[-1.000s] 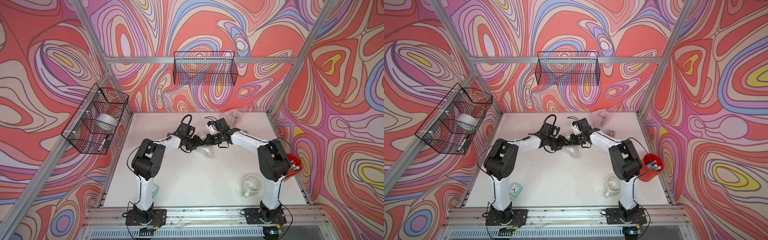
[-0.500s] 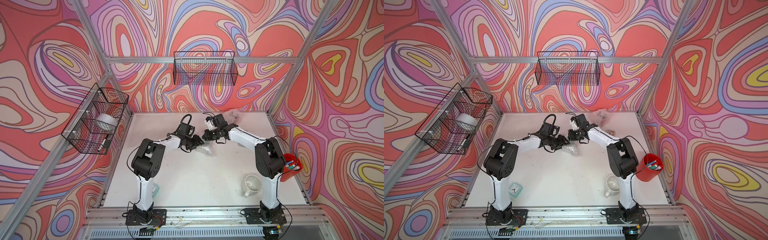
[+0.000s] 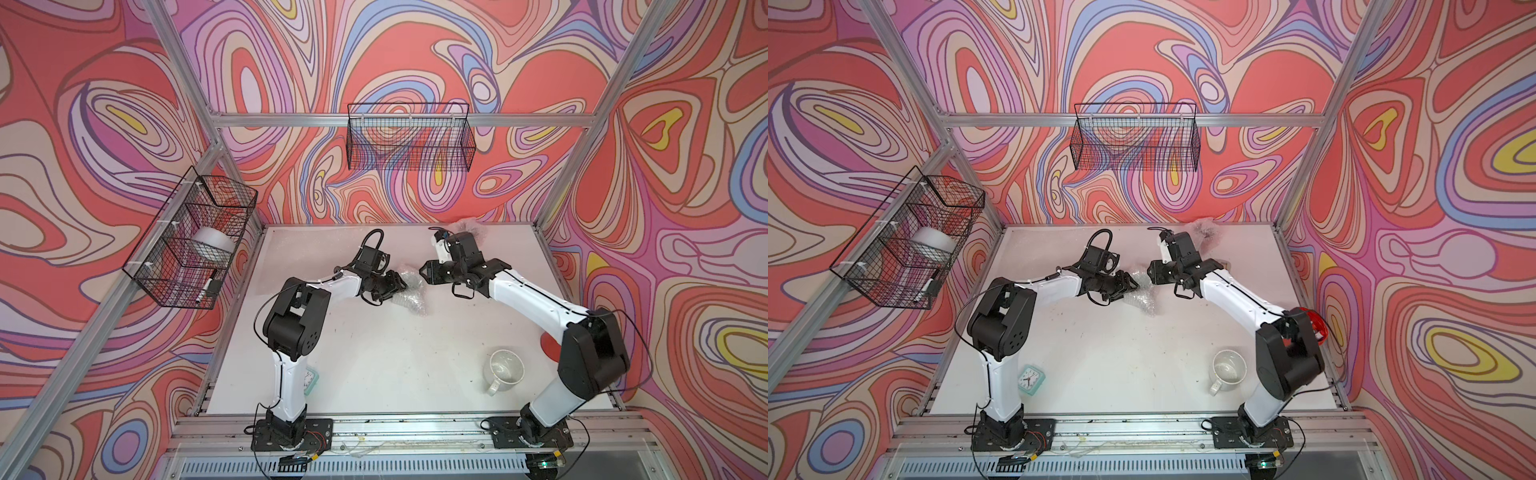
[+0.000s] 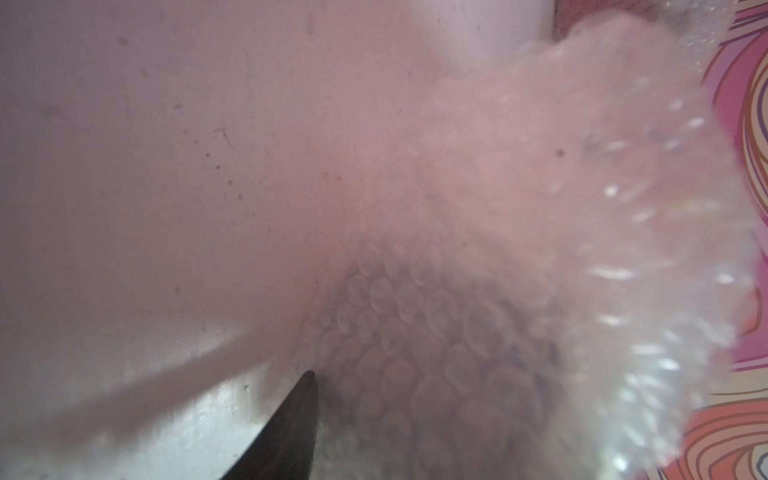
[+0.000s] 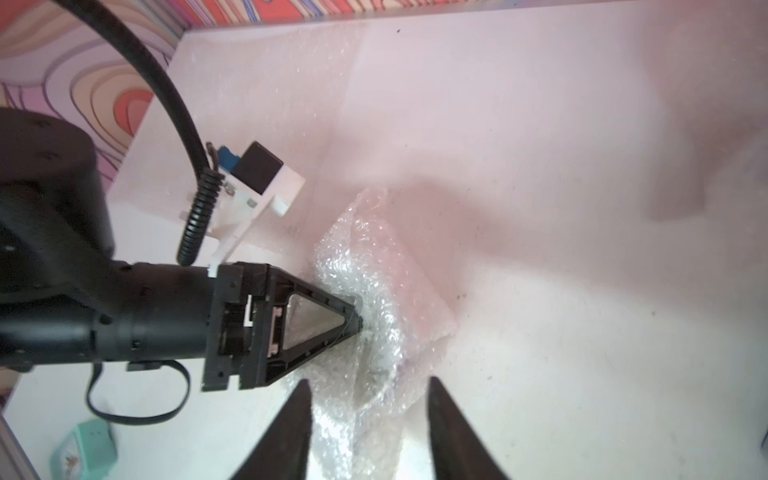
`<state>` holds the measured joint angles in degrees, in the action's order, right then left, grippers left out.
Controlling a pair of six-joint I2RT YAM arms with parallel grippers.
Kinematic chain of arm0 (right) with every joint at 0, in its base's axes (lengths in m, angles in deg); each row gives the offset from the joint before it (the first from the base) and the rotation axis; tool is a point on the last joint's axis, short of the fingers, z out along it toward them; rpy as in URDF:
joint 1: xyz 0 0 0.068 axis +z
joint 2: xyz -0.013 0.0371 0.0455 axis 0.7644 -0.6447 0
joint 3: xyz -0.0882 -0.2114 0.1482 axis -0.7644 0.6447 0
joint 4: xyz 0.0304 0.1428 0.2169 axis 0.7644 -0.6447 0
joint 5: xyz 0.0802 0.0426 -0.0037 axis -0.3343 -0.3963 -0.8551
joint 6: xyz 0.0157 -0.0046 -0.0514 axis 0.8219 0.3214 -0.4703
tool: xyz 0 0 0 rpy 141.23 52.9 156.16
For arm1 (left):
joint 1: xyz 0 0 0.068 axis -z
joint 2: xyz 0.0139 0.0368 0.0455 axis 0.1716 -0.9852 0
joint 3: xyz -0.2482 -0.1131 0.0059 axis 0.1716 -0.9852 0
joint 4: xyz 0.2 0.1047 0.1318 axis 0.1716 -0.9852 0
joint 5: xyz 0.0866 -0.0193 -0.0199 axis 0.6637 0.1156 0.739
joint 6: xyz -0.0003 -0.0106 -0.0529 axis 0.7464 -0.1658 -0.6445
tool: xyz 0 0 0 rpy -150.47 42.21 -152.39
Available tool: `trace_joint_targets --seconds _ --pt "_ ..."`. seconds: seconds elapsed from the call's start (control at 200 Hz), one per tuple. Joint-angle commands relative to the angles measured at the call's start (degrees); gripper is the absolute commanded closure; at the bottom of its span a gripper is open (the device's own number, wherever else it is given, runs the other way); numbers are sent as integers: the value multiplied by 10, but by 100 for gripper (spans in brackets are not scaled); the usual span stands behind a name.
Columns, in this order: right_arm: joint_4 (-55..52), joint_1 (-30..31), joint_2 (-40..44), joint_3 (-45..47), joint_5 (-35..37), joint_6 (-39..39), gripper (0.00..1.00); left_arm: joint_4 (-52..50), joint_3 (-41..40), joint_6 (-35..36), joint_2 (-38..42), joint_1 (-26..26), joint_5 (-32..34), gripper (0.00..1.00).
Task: Wrap mugs in bubble wrap
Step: Stick the tape on the bubble wrap, then move the bubble wrap to the center of the board.
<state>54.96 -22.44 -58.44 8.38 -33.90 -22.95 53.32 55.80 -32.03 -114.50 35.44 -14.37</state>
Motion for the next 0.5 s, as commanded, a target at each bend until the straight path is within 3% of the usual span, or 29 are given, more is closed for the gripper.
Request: trace_joint_targets --seconds 0.0,0.1,0.19,0.496 --pt "1 15 19 60 0 -8 39 -54 2 4 15 2 18 44" --pt "6 31 20 79 -48 -36 34 -68 9 6 28 2 30 43" --pt "4 55 10 79 -51 -66 32 -77 18 6 36 2 35 41" --pt "-20 78 -85 29 55 -102 31 -111 37 10 62 0 53 38"
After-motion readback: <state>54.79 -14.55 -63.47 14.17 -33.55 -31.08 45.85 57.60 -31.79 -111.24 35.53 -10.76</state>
